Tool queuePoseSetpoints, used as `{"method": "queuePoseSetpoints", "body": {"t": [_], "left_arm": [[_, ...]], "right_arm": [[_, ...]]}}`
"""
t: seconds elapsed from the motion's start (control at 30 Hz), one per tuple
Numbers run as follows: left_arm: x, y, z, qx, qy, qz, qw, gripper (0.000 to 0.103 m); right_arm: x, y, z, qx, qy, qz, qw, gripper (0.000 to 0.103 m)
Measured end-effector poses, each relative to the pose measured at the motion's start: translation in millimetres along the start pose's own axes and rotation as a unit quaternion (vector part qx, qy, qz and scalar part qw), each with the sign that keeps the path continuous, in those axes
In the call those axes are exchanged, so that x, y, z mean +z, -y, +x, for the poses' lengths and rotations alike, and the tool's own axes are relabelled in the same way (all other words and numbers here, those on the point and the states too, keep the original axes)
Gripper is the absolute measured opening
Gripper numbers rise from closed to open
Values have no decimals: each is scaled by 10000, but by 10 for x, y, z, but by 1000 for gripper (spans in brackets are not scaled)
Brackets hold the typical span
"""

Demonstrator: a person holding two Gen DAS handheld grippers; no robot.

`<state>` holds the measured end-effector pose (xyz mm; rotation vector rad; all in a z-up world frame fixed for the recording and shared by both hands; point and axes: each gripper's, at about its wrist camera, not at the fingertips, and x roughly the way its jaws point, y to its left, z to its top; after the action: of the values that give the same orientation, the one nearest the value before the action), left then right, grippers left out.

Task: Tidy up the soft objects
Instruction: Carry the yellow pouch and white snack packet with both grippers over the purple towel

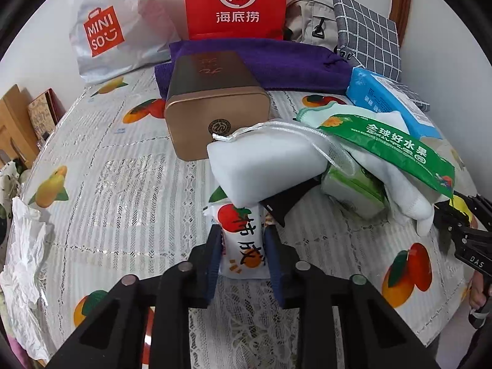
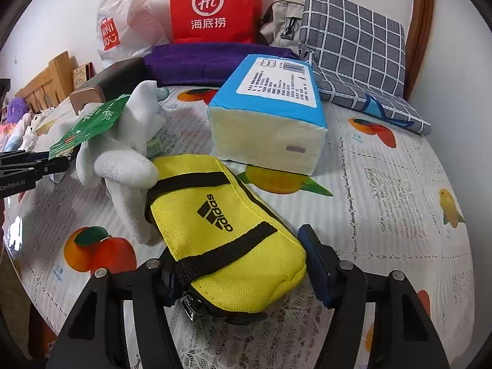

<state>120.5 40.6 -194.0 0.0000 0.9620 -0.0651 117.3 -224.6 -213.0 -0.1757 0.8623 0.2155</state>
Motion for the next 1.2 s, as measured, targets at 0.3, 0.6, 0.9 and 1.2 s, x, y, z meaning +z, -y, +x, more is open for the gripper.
{"method": "queuePoseSetpoints", "body": {"t": [0.3,0.6,0.9,1.2], "left_arm": [[-50,-164,-174,84,-60,-221,9997,22],[66,-245,-484,116,198,-395,9990,22],[409,-223,-737,123,534,-411,9976,22],[783,-225,-746,108,673,-517,9963,22]], "right_arm": [[-54,93,-206,46,97,249,9996,61],[53,194,-505,43,301,496,9983,61],[353,313,-705,203,452,812,9955,61],[767,273,-706,287,595,751,9950,62]]}}
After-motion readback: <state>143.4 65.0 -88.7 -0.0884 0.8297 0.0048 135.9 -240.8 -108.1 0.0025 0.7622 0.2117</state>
